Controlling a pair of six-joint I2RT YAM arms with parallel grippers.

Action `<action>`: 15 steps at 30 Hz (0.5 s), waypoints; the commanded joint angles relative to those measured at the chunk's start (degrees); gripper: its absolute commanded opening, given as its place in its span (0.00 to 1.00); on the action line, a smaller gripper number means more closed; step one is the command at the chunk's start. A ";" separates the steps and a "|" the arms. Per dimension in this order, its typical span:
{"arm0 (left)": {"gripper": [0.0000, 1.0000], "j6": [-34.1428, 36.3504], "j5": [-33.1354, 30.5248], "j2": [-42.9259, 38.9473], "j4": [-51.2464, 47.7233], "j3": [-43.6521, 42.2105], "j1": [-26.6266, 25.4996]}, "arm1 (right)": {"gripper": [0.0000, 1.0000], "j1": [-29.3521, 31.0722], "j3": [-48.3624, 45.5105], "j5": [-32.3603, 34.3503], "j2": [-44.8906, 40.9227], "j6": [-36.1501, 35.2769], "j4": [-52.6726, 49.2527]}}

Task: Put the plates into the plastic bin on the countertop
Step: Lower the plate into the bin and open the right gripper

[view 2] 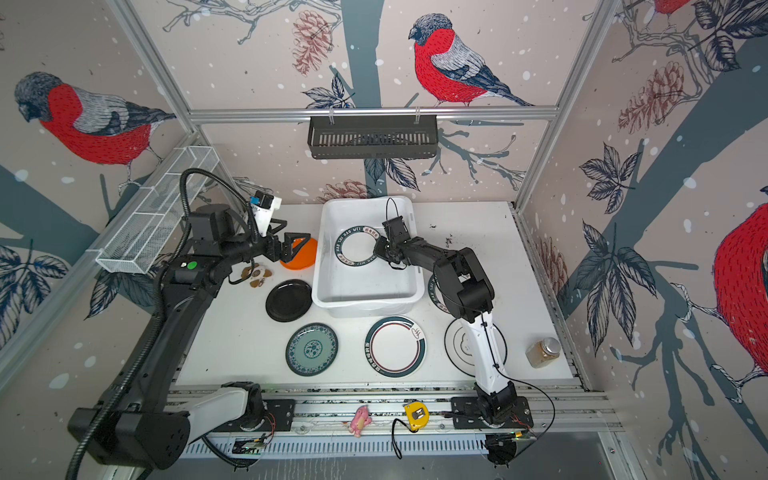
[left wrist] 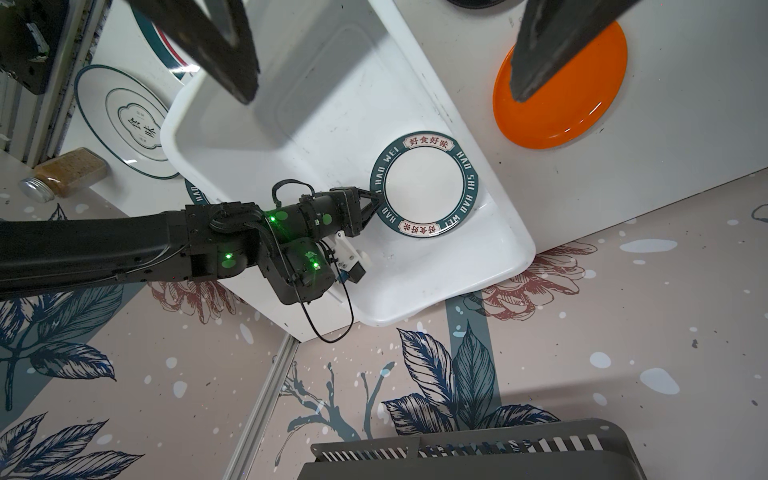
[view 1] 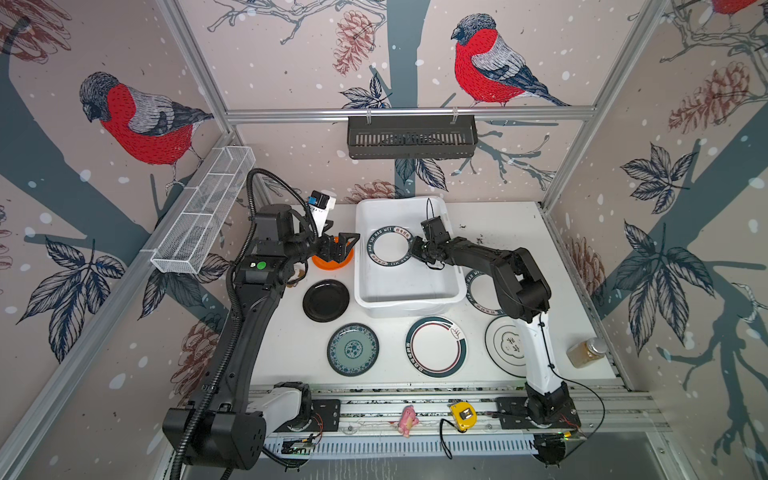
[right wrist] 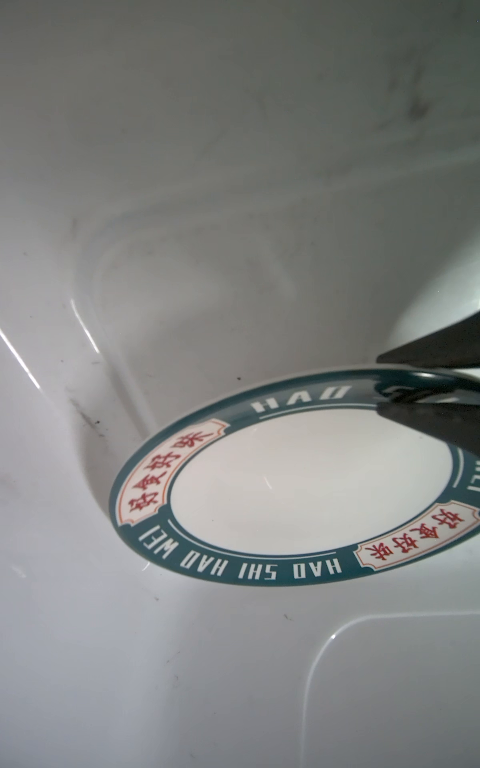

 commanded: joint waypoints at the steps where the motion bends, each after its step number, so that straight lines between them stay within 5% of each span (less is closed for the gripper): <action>1: 0.94 0.08 1.39 -0.11 0.95 0.03 0.03 | 0.18 -0.12 0.25 0.64 0.45 -0.89 -1.32; 15: 0.94 0.47 1.08 -0.21 1.10 -0.37 0.02 | 0.41 -0.10 2.38 1.24 0.37 -2.33 -4.41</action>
